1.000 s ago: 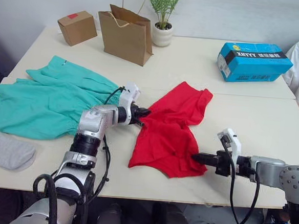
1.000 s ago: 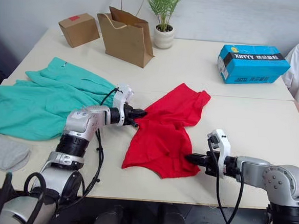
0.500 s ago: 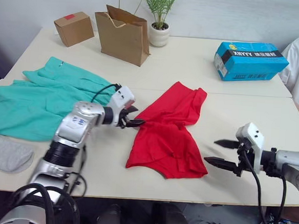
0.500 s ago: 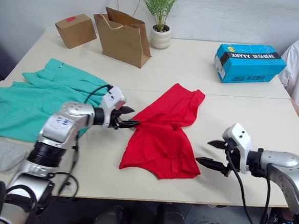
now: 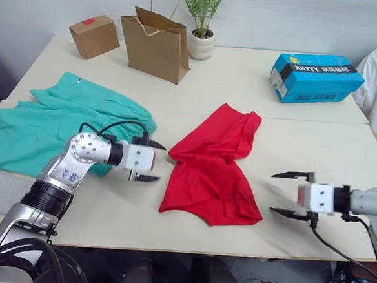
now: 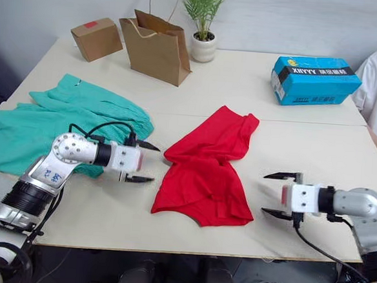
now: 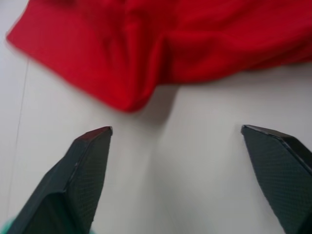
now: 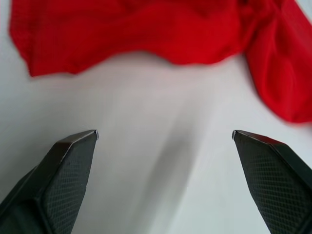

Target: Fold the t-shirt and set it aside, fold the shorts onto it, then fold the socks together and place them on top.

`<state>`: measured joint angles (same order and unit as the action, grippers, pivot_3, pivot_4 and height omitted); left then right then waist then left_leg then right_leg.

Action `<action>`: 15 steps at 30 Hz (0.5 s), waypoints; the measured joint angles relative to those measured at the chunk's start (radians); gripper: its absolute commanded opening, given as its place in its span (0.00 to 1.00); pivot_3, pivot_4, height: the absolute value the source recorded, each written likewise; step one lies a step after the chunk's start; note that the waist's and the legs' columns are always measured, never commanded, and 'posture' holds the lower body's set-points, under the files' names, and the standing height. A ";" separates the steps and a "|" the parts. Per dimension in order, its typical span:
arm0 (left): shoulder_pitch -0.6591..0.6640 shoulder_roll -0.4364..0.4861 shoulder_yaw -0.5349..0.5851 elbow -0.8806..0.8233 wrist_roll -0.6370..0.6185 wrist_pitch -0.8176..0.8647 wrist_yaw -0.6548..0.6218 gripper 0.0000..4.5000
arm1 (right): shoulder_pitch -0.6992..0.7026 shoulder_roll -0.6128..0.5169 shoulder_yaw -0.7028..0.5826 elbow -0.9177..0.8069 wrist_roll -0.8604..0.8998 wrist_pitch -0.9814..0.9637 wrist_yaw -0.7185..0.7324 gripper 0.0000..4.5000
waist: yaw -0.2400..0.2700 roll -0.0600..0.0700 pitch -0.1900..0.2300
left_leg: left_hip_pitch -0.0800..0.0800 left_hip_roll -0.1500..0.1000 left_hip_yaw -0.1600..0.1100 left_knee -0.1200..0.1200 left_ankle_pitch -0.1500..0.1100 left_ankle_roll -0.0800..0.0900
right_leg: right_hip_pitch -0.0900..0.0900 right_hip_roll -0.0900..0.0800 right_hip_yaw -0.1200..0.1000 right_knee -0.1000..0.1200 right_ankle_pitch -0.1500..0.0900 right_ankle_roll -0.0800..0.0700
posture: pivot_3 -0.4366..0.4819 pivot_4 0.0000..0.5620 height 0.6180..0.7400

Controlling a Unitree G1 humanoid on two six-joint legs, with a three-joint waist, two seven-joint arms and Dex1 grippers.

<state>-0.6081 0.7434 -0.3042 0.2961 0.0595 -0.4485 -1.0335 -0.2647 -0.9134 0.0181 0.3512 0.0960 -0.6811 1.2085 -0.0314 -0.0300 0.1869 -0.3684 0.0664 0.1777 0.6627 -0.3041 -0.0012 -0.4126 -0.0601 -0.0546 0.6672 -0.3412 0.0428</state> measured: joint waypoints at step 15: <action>-0.039 -0.140 -0.073 0.159 0.008 -0.421 -0.046 0.99 | -0.055 0.133 0.145 0.088 -0.025 -0.393 -0.086 1.00 | 0.004 0.000 -0.001 | 0.006 0.000 -0.001 0.002 0.000 0.001 | 0.006 -0.001 0.000 0.003 0.000 0.000 | 0.48 0.27 1.00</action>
<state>-0.6469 0.6035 -0.3774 0.4555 0.0678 -0.8691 -1.0795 -0.3201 -0.7804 0.1629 0.4389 0.0713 -1.0741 1.1227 -0.0272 -0.0296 0.1860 -0.3625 0.0664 0.1769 0.6649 -0.3045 -0.0003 -0.4067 -0.0609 -0.0546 0.6699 -0.3412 0.0427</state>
